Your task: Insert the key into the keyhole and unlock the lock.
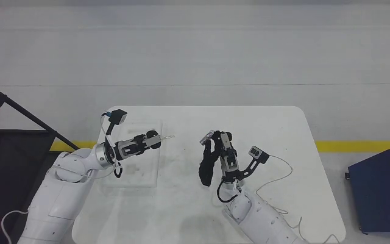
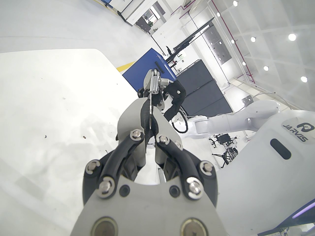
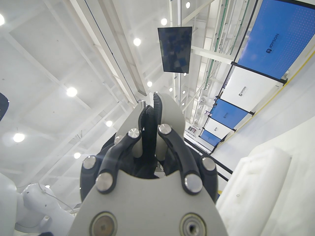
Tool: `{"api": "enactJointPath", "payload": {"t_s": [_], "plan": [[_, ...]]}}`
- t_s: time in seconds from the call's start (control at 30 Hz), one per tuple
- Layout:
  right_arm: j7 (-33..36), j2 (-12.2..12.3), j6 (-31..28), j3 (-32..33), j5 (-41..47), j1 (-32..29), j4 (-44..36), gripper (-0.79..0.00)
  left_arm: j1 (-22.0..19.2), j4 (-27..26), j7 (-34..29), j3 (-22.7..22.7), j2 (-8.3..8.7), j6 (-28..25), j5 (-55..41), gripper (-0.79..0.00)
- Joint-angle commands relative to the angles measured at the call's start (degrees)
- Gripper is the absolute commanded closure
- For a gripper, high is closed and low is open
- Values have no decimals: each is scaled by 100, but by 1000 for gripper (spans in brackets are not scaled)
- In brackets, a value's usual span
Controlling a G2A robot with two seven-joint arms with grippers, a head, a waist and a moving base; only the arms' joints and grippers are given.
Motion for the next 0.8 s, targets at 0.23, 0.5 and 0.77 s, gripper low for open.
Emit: {"api": "enactJointPath", "payload": {"t_s": [0.23,0.5,0.77], "plan": [[0,0,0,0,-2,0,0,0,0,0,0,0,0,0,0,0],[274,34,384,146,-733,-13,-34,0,0,0,0,0,0,0,0,0],[-227,186,2423,524,-4693,-363,23,0,0,0,0,0,0,0,0,0]]}}
